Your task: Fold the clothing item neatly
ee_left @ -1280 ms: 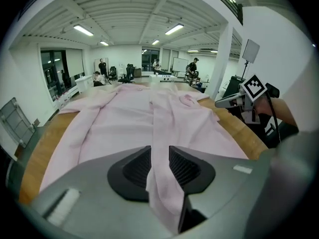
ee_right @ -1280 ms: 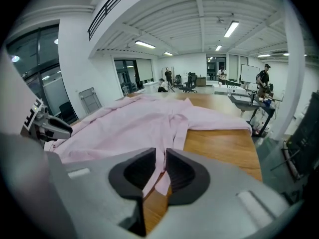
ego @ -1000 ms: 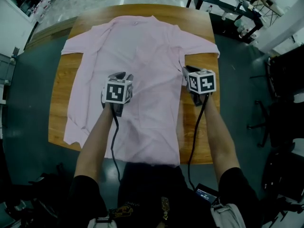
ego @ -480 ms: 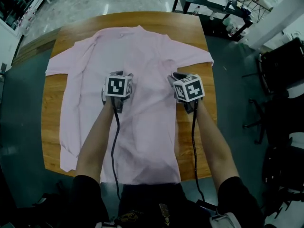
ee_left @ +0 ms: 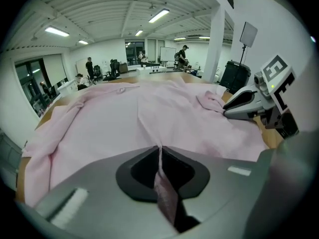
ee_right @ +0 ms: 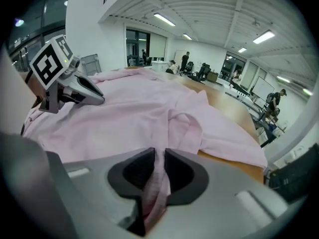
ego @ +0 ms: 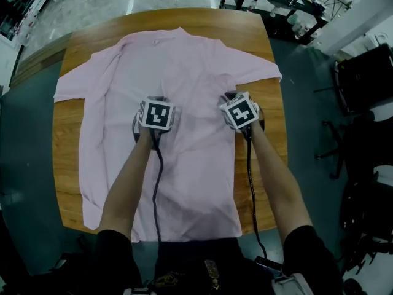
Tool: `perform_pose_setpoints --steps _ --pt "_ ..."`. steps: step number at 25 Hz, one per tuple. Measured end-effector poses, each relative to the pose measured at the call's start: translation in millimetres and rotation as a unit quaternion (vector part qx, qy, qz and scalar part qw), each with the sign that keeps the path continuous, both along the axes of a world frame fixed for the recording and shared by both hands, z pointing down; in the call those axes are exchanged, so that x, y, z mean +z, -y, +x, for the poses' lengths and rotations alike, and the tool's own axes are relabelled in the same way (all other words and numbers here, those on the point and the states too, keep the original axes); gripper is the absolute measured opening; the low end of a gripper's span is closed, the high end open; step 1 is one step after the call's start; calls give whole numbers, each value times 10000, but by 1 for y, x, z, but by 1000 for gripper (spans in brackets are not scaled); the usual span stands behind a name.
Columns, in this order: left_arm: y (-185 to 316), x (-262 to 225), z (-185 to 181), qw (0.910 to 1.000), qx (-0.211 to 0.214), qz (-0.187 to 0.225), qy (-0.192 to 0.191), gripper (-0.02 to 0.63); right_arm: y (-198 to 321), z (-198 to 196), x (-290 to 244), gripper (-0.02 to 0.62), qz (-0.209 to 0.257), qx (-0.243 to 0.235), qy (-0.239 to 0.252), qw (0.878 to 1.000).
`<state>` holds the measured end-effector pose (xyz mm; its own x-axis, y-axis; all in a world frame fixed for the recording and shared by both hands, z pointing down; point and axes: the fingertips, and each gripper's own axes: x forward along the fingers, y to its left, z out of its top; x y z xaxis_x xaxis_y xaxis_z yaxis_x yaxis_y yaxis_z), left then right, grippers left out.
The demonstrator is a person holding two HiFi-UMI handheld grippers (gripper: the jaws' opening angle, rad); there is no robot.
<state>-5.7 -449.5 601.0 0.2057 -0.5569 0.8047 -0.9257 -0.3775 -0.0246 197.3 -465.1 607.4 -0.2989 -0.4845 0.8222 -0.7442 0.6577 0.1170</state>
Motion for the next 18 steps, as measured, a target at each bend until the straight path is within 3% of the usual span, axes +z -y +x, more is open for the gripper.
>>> perform_pose_setpoints --steps 5,11,18 --pt "-5 2 -26 9999 -140 18 60 23 12 12 3 66 58 235 112 9996" --pt "-6 6 -34 9996 -150 106 -218 31 21 14 3 64 87 444 118 9989" --pt "-17 -10 -43 9985 -161 191 -487 141 2 15 -17 81 263 577 328 9975"
